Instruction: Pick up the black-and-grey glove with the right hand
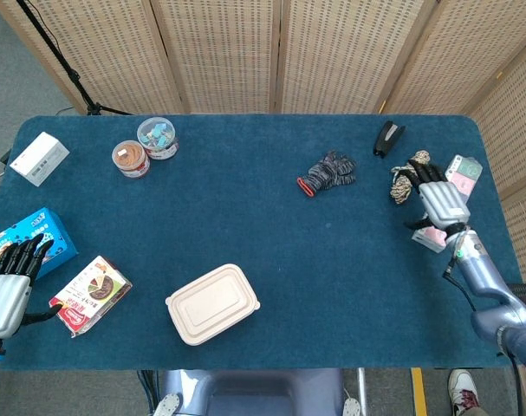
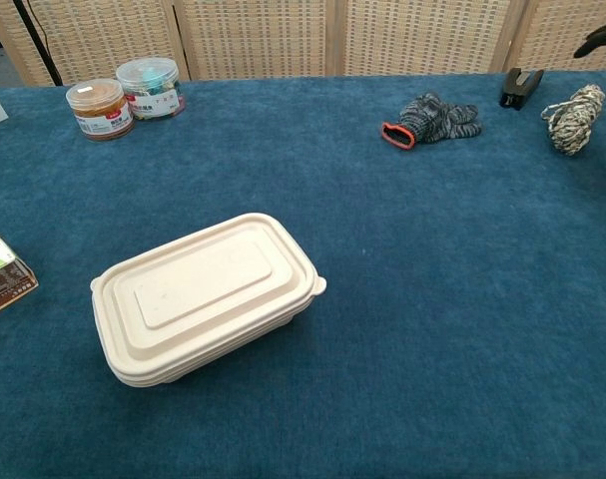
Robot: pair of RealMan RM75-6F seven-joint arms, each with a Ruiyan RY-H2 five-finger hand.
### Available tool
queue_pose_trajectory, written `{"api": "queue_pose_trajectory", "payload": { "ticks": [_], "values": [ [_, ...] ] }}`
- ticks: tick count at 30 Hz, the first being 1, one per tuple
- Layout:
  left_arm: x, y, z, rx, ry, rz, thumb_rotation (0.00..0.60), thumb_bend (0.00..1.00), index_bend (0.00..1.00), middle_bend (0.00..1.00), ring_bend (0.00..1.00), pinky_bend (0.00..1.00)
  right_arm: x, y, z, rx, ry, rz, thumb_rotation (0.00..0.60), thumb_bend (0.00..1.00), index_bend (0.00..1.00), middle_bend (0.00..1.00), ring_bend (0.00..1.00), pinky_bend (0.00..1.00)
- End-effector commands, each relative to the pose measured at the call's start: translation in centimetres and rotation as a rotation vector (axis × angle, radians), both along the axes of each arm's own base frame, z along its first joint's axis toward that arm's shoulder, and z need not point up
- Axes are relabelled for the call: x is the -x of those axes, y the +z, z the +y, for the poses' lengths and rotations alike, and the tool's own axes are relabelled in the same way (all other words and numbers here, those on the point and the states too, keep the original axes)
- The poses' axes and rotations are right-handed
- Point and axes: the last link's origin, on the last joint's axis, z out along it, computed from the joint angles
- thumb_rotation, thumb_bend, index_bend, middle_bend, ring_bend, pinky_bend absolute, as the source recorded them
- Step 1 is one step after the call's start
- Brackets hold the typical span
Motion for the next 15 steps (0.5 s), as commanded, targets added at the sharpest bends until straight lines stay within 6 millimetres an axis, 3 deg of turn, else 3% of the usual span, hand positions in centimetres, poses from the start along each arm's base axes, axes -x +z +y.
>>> {"api": "queue_pose_trajectory", "payload": {
  "ticks": [1, 5, 10, 15],
  "values": [
    [0.1, -0.2, 0.4, 0.0, 0.012, 0.004, 0.6, 0.0, 0.0, 0.0, 0.0, 0.0, -2.2, -2.8, -3.1, -0.028, -0.033, -0.066, 0.6, 0.0, 0.13, 0.0, 0.0, 0.02],
    [0.2, -0.1, 0.8, -0.007, 0.03, 0.004, 0.6, 0.0, 0.0, 0.0, 0.0, 0.0, -4.1, -4.9, -4.9, -0.055, -0.06, -0.113, 0.6, 0.0, 0.13, 0.01, 0.0, 0.03],
    [0.3, 0.1, 1.0, -0.023, 0.04, 0.01, 0.6, 0.0, 0.0, 0.0, 0.0, 0.0, -6.3, -7.1, -6.5, -0.086, -0.07, -0.118, 0.6, 0.13, 0.16, 0.02, 0.0, 0.07],
    [0.4, 0.1, 1.0, -0.032, 0.048, 0.009, 0.6, 0.0, 0.0, 0.0, 0.0, 0.0, -8.7, -9.2, -7.3, -0.105, -0.037, -0.11, 0.6, 0.18, 0.18, 0.04, 0.0, 0.09]
  ]
}}
